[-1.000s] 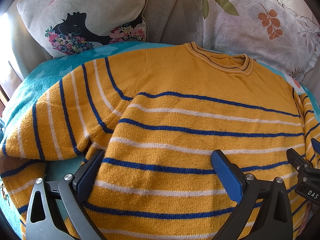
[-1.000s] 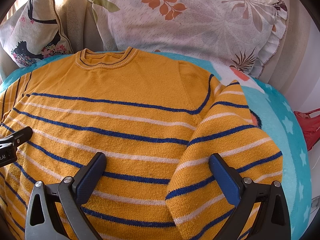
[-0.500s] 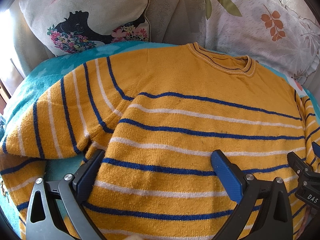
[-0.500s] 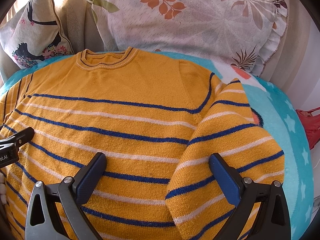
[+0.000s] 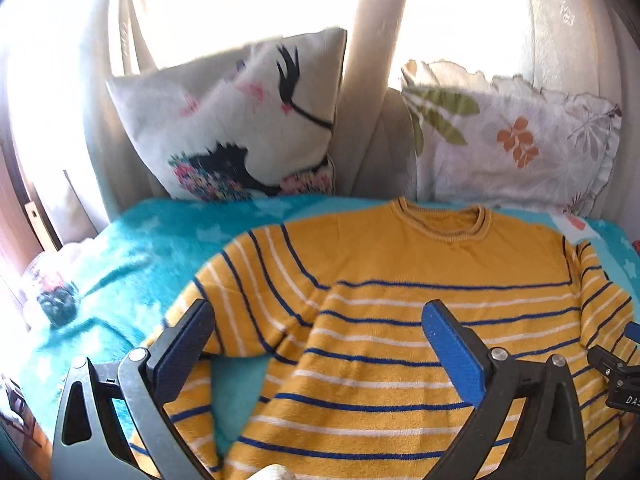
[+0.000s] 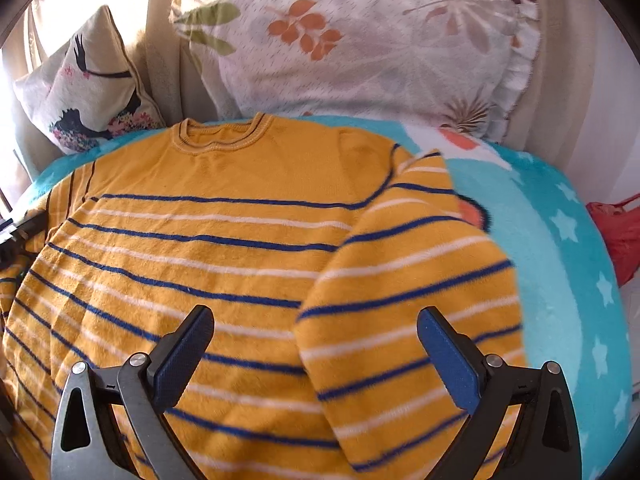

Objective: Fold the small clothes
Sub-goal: 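Move the right tool toward the sweater sleeve cuff nearest it, then close the right tool on the sleeve cuff and lift it, then carry the sleeve across the sweater body with the right tool and open it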

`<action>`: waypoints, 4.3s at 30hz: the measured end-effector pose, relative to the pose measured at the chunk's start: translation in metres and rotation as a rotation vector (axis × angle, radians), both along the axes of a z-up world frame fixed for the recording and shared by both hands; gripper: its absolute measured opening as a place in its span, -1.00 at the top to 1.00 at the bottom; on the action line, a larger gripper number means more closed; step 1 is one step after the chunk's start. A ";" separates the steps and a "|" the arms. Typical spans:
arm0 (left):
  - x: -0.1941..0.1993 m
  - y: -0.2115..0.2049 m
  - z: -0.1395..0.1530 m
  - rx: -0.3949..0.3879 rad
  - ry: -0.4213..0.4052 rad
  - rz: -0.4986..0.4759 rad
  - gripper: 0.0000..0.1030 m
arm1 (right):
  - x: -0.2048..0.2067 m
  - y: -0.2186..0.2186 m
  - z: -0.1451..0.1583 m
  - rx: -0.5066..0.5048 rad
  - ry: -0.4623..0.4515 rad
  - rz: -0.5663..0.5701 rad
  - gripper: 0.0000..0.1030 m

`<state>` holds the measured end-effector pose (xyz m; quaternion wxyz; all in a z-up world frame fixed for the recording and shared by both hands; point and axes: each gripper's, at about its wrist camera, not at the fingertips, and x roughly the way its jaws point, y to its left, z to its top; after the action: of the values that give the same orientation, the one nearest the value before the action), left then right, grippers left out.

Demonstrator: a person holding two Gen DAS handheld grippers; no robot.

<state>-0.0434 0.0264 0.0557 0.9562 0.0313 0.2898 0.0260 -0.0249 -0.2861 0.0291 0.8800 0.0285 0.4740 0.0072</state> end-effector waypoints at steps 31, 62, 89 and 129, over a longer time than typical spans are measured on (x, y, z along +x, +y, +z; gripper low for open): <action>-0.082 -0.015 -0.002 0.029 0.128 -0.035 -1.00 | -0.082 -0.043 0.031 0.125 -0.135 -0.175 -0.99; -0.071 0.005 -0.011 -0.094 0.184 -0.039 -1.00 | -0.119 -0.136 0.014 0.084 0.082 -0.207 0.84; -0.091 0.115 -0.004 -0.225 0.118 0.152 -1.00 | 0.087 0.015 0.090 0.263 0.162 0.120 0.84; -0.159 0.293 -0.018 -0.304 0.075 0.598 -1.00 | -0.105 0.375 0.048 -0.038 0.066 1.412 -0.29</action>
<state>-0.2020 0.3191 0.0380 0.8887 -0.1972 0.3215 0.2605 -0.1296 0.0891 0.0767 0.6504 -0.3008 0.4058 0.5673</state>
